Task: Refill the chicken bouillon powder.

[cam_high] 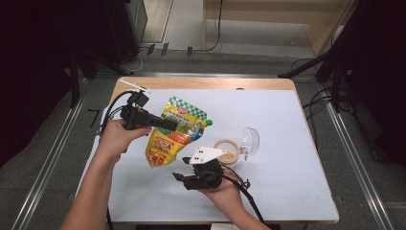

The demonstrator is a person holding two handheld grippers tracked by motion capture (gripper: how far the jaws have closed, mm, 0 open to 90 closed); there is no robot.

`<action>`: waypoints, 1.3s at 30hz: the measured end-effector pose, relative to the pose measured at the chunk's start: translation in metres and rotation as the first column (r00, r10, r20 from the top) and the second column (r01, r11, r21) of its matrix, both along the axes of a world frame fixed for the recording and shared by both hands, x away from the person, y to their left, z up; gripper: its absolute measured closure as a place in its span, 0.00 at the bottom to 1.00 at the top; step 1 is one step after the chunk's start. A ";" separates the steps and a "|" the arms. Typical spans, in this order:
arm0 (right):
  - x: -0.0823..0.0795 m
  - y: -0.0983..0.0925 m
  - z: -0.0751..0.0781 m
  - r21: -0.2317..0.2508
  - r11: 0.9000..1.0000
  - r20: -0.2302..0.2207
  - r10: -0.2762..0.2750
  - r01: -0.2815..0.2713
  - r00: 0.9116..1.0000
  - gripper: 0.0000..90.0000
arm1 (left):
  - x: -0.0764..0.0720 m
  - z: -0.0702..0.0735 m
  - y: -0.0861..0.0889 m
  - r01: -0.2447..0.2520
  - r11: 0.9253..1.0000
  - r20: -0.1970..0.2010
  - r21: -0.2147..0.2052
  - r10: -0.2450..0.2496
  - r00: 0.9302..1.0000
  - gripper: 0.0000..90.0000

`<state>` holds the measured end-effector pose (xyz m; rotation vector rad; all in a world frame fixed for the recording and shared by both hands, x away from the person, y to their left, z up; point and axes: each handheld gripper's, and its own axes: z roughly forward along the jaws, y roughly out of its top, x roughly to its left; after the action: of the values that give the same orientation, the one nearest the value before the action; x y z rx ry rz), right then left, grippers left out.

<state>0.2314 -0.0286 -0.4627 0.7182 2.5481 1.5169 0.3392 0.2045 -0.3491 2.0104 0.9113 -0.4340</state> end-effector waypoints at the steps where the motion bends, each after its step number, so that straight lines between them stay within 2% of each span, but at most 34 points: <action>1: 0.000 0.000 0.000 0.001 1.000 -0.002 0.000 0.000 1.000 0.47 | 0.001 -0.001 0.001 -0.009 1.000 0.002 0.005 0.009 1.000 0.99; 8: 0.000 0.000 0.000 -0.004 1.000 0.003 0.001 -0.001 1.000 0.47 | 0.009 -0.015 0.009 -0.100 0.995 0.025 0.027 0.099 0.995 0.99; 12: 0.000 -0.001 0.000 -0.003 1.000 -0.001 0.006 -0.006 1.000 0.50 | 0.014 -0.022 0.005 -0.105 0.993 0.050 0.049 0.103 0.993 0.99; 16: -0.001 0.000 0.000 -0.011 1.000 0.002 0.020 -0.020 1.000 0.51 | 0.018 -0.027 0.002 -0.110 0.993 0.082 0.030 0.108 0.991 0.99; 19: -0.001 0.001 -0.001 -0.015 1.000 0.003 0.024 -0.024 1.000 0.51 | 0.020 -0.033 0.002 -0.131 0.991 0.106 0.025 0.128 0.986 0.99; 21: -0.001 0.001 -0.001 -0.016 1.000 0.000 0.026 -0.026 1.000 0.51 | 0.022 -0.038 0.003 -0.140 0.990 0.099 0.021 0.137 0.986 0.98; 22: -0.001 0.001 -0.001 -0.014 1.000 0.003 0.025 -0.025 1.000 0.51 | 0.022 -0.040 0.006 -0.138 0.990 0.091 -0.006 0.138 0.986 0.98; 23: 0.000 0.000 -0.001 -0.009 1.000 0.004 0.027 -0.027 1.000 0.51 | 0.023 -0.041 0.007 -0.141 0.990 0.084 -0.016 0.142 0.986 0.98; 26: 0.001 -0.001 0.001 -0.004 1.000 -0.001 0.024 -0.024 1.000 0.51 | 0.024 -0.042 0.012 -0.148 0.989 0.078 -0.025 0.149 0.986 0.98; 29: 0.001 -0.003 0.003 0.002 1.000 -0.002 0.018 -0.018 1.000 0.51 | 0.023 -0.042 0.015 -0.151 0.989 0.072 -0.007 0.151 0.986 0.98; 32: 0.002 -0.005 0.004 0.003 1.000 -0.007 0.018 -0.018 1.000 0.51 | 0.021 -0.041 0.016 -0.155 0.987 0.089 0.028 0.152 0.984 0.98; 33: 0.002 -0.006 0.005 0.000 1.000 -0.017 0.018 -0.018 1.000 0.51 | 0.019 -0.041 0.016 -0.165 0.985 0.103 0.048 0.160 0.982 0.98; 36: 0.001 -0.012 0.008 0.015 1.000 -0.058 0.025 -0.025 0.998 0.51 | 0.016 -0.041 0.018 -0.169 0.984 0.102 0.048 0.163 0.981 0.97; 39: -0.001 -0.018 0.014 0.025 0.999 -0.050 0.027 -0.026 0.998 0.51 | 0.013 -0.042 0.020 -0.169 0.985 0.104 0.039 0.165 0.981 0.97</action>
<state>0.2304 -0.0462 -0.4484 0.7383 2.5901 1.5595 0.3522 0.2246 -0.3912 1.9606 1.0263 -0.2177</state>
